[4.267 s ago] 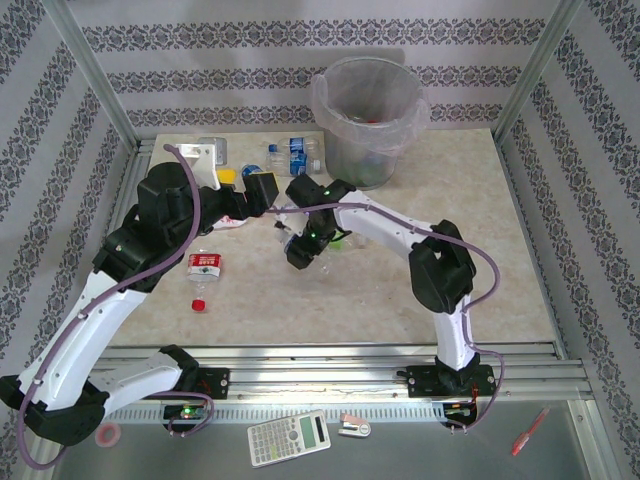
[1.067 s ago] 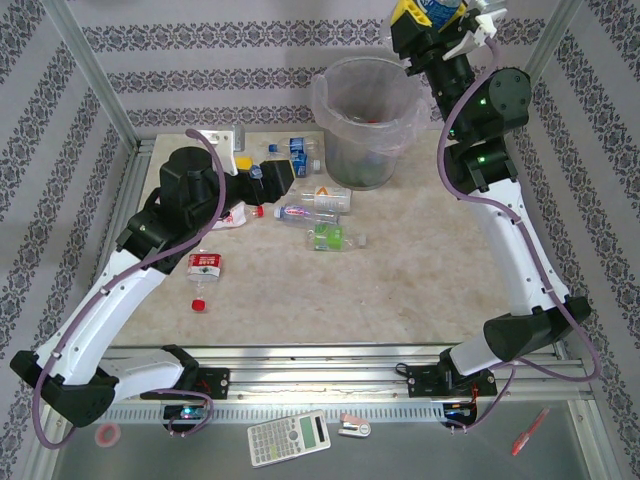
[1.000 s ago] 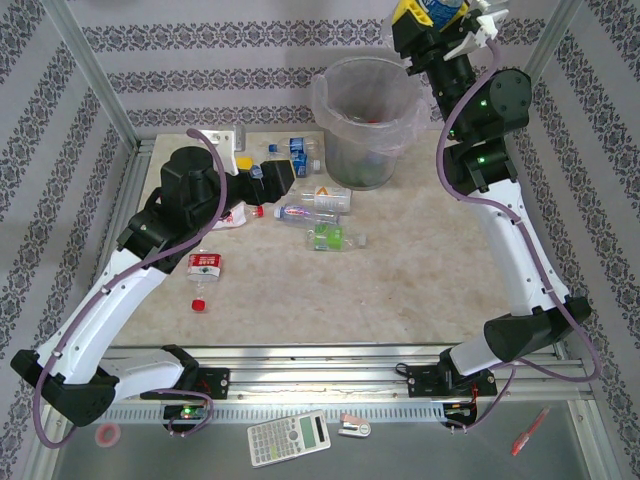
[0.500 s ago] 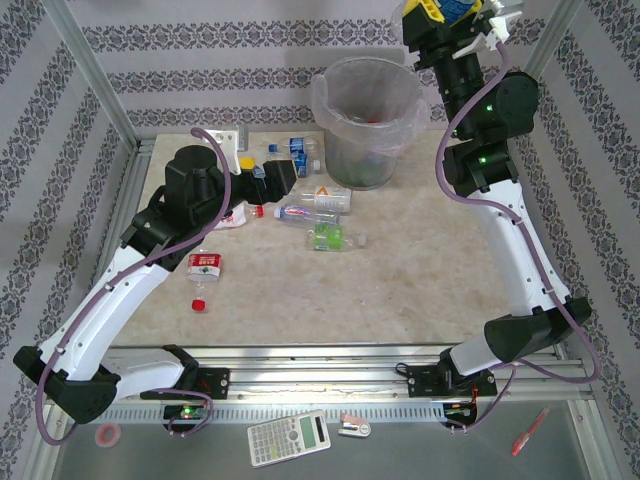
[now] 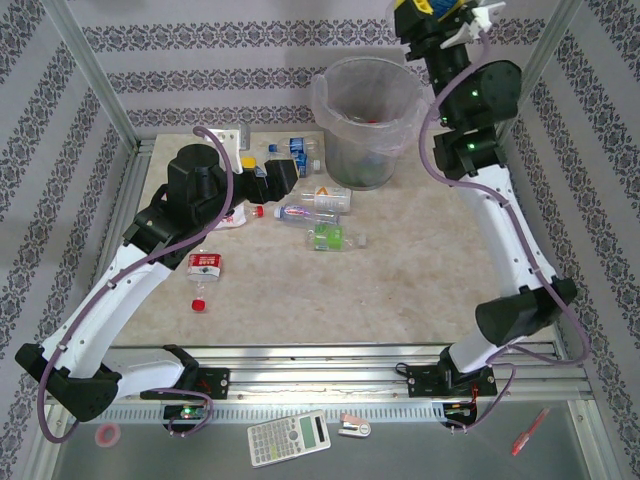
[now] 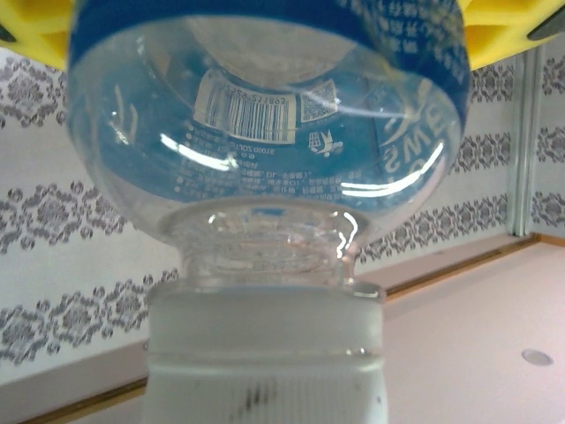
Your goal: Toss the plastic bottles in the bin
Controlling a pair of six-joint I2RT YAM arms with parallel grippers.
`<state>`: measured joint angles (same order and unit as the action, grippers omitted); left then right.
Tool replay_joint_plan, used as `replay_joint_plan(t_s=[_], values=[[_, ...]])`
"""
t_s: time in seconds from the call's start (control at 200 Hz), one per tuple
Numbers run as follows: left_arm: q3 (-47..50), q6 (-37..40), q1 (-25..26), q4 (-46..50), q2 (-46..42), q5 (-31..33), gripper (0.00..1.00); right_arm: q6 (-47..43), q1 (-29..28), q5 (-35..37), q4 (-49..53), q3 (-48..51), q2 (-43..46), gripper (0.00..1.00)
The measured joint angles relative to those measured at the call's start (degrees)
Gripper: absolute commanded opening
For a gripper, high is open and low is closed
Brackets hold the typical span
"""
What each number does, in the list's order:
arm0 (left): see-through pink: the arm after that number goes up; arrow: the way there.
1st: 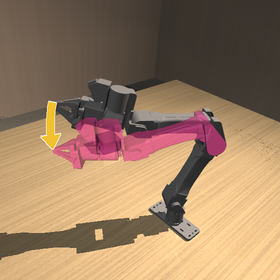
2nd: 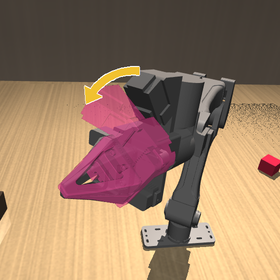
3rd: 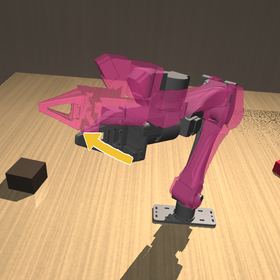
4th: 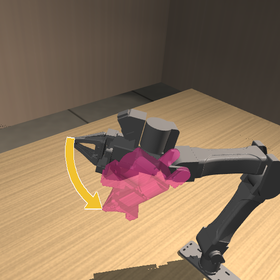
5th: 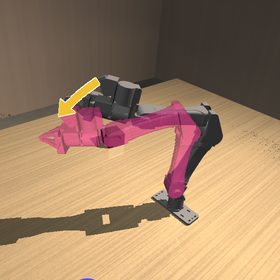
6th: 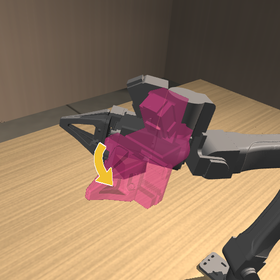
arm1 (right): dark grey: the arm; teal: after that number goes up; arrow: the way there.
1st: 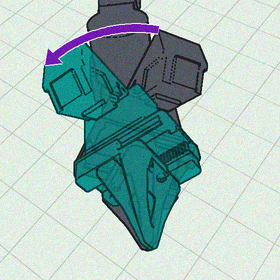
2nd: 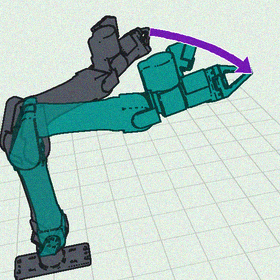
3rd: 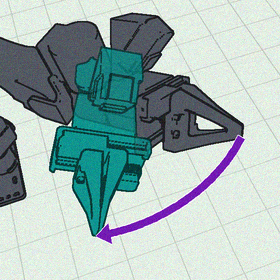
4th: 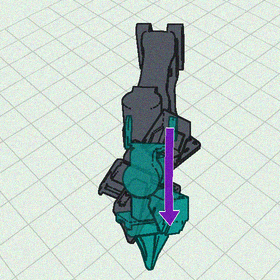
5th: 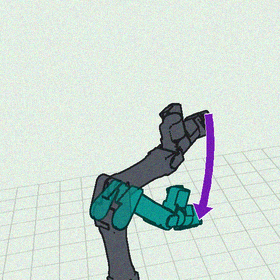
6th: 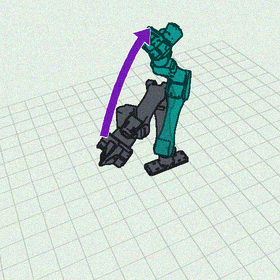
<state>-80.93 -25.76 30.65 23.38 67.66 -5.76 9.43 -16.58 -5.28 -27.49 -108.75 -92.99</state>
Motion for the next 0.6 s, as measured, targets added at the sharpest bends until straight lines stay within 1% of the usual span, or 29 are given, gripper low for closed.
replay_joint_plan(t_s=[0.035, 0.075, 0.09, 0.12, 0.14, 0.185, 0.235, 0.255, 0.33, 0.395, 0.48, 0.6], values=[[0.0, 0.0, 0.0, 0.0, 0.0, 0.0, 1.0, -0.3, 0.0, 0.0, 0.6, -0.9, -1.7, 0.32], [0.0, 0.0, 0.0, 0.0, 0.0, 0.0, 1.0, -0.6, 0.2, 0.1, 1.9, -2.4, -3.9, 0.37], [0.0, 0.0, 0.0, 0.0, 0.0, 0.0, 1.0, -0.6, 0.3, 0.1, 2.4, -3.0, -4.8, 0.42], [0.0, -0.1, 0.0, 0.0, -0.1, 0.1, 1.0, -0.6, 0.4, 0.2, 3.8, -4.5, -7.0, 0.54], [0.0, -0.1, 0.0, 0.0, -0.1, 0.0, 1.0, -0.6, 0.7, 0.2, 4.8, -5.4, -8.4, 0.61], [0.0, -0.2, 0.0, 0.0, -0.3, 0.1, 1.0, -0.3, 1.1, 0.4, 7.6, -7.6, -11.7, 0.72], [0.1, -0.2, 0.0, 0.0, -0.6, 0.1, 1.0, 0.5, 1.6, 0.5, 11.9, -10.9, -16.2, 0.86], [0.2, -0.3, 0.0, 0.0, -0.8, 0.1, 1.0, 0.3, 1.8, 0.5, 13.5, -12.0, -17.7, 0.9], [0.7, -0.4, 0.0, 0.0, -1.3, 0.0, 1.0, 1.4, 2.5, 1.2, 21.3, -16.6, -23.9, 0.94], [0.7, -0.5, 0.0, 0.0, -1.3, 0.0, 1.0, 1.6, 3.0, 1.4, 26.9, -18.4, -27.1, 0.98], [0.8, -0.7, 0.0, 0.0, -1.2, -0.2, 1.0, 1.3, 3.2, 1.4, 32.1, -18.4, -27.8, 0.98], [1.6, -1.1, 0.0, -0.2, -1.2, -0.2, 1.0, 0.8, 3.3, 0.7, 34.3, -19.3, -25.8, 0.98]])
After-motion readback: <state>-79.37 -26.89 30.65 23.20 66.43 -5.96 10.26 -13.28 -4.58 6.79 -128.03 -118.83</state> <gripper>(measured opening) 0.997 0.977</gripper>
